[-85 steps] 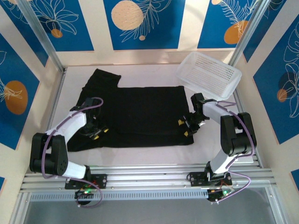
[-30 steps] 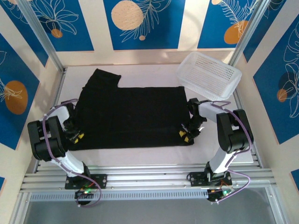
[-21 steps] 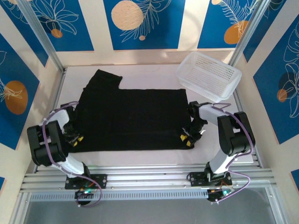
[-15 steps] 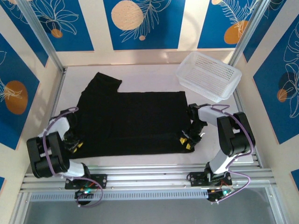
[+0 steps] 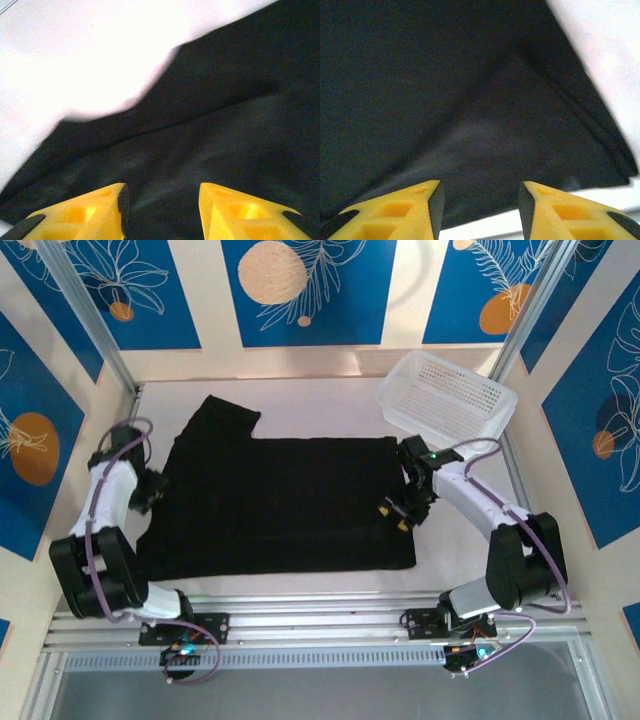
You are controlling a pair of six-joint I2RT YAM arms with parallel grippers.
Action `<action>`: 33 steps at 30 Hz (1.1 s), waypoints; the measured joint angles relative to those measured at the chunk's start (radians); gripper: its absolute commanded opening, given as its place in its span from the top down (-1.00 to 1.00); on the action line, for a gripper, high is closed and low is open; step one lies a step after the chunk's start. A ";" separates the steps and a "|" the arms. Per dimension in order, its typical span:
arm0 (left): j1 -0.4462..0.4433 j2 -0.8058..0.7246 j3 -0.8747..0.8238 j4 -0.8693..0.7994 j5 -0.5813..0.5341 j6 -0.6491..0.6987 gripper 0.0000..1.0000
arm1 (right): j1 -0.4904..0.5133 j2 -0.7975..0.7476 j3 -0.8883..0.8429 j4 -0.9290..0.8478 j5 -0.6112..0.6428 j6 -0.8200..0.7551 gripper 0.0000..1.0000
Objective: Fold and stack the t-shirts
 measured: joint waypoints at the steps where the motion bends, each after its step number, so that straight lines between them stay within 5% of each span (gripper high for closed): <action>1: -0.026 0.050 0.073 0.010 0.016 0.013 0.16 | 0.002 0.002 0.027 0.036 0.006 -0.030 0.02; 9: -0.135 0.449 0.505 0.096 0.100 0.021 0.21 | 0.002 0.184 0.259 0.214 0.009 -0.211 0.03; 24: -0.143 1.058 1.203 0.224 0.130 -0.006 0.18 | -0.009 0.427 0.490 0.226 0.076 -0.330 0.05; 33: -0.153 1.119 1.253 0.216 0.145 -0.034 0.17 | -0.033 0.700 0.776 0.170 0.229 -0.399 0.10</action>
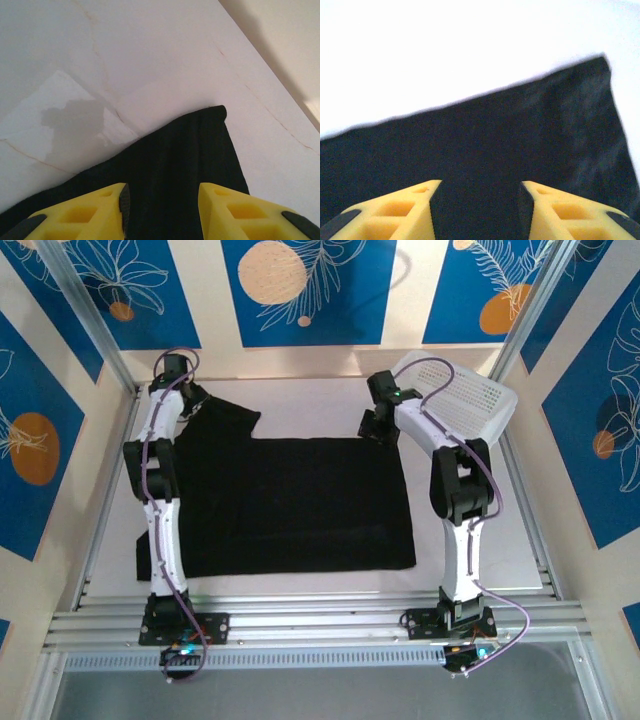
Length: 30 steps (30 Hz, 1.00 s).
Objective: Fold and stack the t-shirts
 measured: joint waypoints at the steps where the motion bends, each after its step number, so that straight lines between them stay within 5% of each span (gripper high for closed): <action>1: -0.001 0.000 0.002 0.000 0.003 0.000 0.15 | -0.007 0.028 0.032 -0.002 0.016 -0.005 0.10; 9: -0.003 0.000 0.002 -0.020 0.045 0.003 -0.04 | -0.095 0.204 0.319 -0.110 0.120 -0.023 0.10; 17: -0.002 0.002 0.009 0.002 0.093 0.001 -0.11 | -0.146 0.211 0.349 -0.177 0.079 -0.057 0.09; 30: 0.005 0.112 0.180 0.091 0.014 -0.021 -0.14 | 0.019 -0.127 -0.053 -0.012 0.098 -0.040 0.06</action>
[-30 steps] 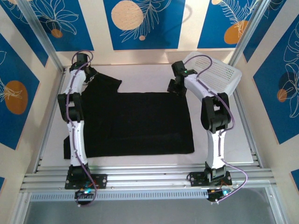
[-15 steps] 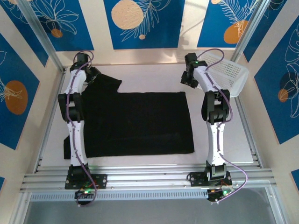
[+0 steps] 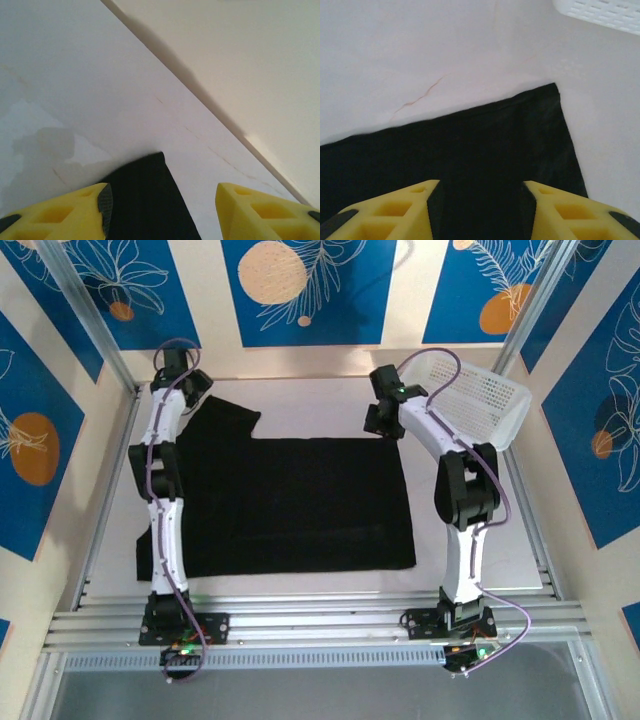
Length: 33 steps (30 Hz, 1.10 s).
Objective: Fold and stack the t-shirts
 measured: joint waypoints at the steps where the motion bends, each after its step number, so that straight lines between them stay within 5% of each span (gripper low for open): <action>1: 0.001 0.014 0.006 0.005 -0.006 -0.010 -0.14 | 0.008 -0.033 -0.023 0.006 0.000 0.003 0.06; 9: 0.003 0.103 0.072 0.039 0.003 -0.121 -0.12 | 0.047 -0.230 -0.180 0.034 -0.017 0.026 0.06; 18: -0.005 0.124 0.092 -0.001 0.117 -0.150 -0.05 | 0.047 -0.257 -0.223 0.041 -0.034 0.037 0.06; 33: -0.023 0.093 0.110 -0.307 0.106 0.027 1.00 | 0.021 -0.222 -0.223 0.040 -0.030 0.056 0.07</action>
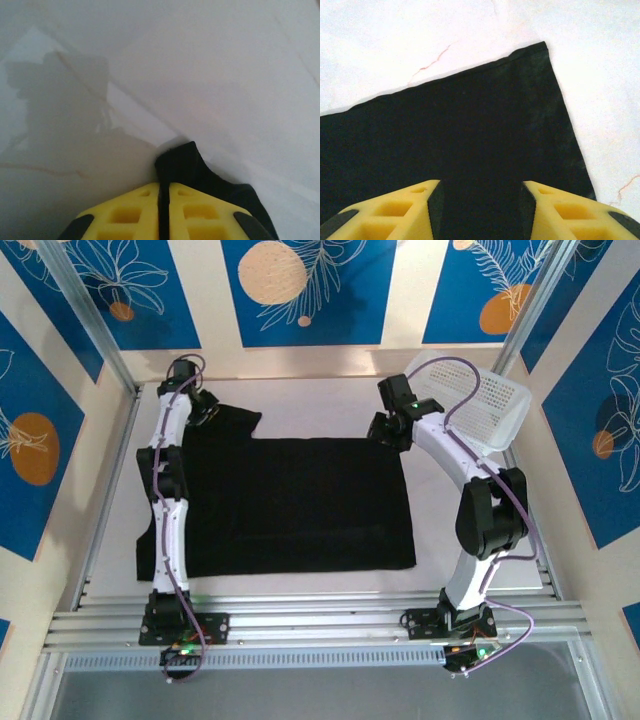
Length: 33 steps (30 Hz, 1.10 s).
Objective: Fold and stack the t-shirts
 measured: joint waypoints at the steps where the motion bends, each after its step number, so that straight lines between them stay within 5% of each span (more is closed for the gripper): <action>1: -0.002 -0.005 0.000 -0.017 -0.011 0.014 1.00 | 0.000 0.008 0.000 0.000 0.001 0.000 0.08; 13: -0.033 -0.131 -0.060 -0.101 -0.112 0.076 1.00 | -0.008 0.255 0.124 -0.042 0.110 0.027 0.13; 21: -0.037 -0.312 -0.104 -0.088 -0.107 0.083 1.00 | -0.061 0.411 0.273 -0.064 0.208 0.041 0.13; 33: -0.037 -0.340 -0.191 -0.096 -0.068 0.113 1.00 | -0.082 0.539 0.410 -0.055 0.240 -0.018 0.11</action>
